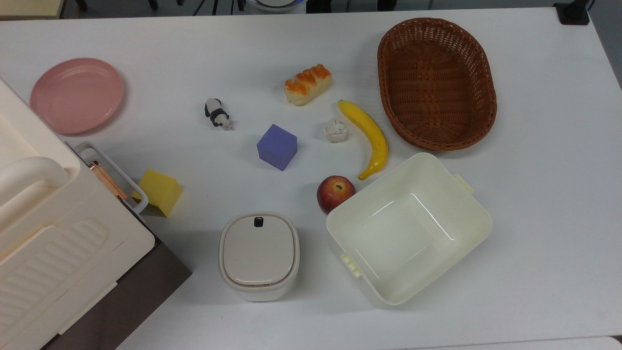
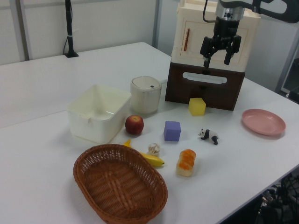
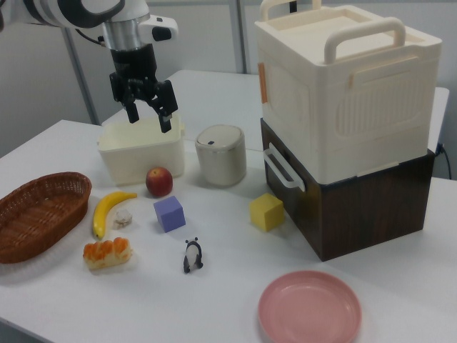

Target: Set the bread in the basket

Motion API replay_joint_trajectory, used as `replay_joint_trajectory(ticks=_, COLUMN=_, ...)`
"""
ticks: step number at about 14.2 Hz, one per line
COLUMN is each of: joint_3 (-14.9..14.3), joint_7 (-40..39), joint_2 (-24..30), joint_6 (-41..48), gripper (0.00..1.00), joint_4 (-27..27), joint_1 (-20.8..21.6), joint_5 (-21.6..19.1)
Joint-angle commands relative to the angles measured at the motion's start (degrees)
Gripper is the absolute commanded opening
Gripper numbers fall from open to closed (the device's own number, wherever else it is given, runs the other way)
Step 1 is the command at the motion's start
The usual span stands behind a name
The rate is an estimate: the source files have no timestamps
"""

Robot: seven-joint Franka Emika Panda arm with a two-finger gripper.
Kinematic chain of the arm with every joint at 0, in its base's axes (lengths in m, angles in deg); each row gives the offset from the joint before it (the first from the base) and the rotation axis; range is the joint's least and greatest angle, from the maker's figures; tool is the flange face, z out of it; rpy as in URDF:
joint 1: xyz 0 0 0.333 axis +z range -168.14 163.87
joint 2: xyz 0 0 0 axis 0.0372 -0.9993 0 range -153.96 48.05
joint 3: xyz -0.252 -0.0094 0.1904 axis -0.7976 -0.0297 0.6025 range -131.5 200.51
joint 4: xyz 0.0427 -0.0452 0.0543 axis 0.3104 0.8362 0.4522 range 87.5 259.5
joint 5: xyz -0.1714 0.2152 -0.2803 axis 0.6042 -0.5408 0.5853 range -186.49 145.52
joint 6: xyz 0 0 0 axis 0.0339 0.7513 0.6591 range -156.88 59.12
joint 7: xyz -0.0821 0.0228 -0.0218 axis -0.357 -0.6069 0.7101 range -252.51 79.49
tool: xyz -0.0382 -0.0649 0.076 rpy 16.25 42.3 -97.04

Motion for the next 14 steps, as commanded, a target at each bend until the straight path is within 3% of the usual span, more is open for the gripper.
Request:
replay_joint_trajectory(ticks=1, joint_3=-0.06, joint_7=0.66, joint_2=0.01, joint_6=1.58, gripper=1.0, joint_4=-0.62, joint_1=0.52, joint_5=0.3)
replay_joint_trajectory(ticks=10, joint_3=0.47, joint_7=1.01, joint_2=0.62, joint_6=1.67, gripper=1.0, joint_4=-0.27, joint_1=-1.5, joint_5=-0.31)
replay_joint_trajectory(ticks=12, joint_3=2.56, joint_7=1.1, joint_2=0.8, joint_6=1.67, gripper=1.0, joint_4=0.08, joint_1=-2.72, joint_5=-0.49)
replay_joint_trajectory(ticks=14, joint_3=8.09, joint_7=1.19, joint_2=1.67, joint_6=1.49, gripper=1.0, joint_4=1.57, joint_1=-7.1, joint_5=-0.58)
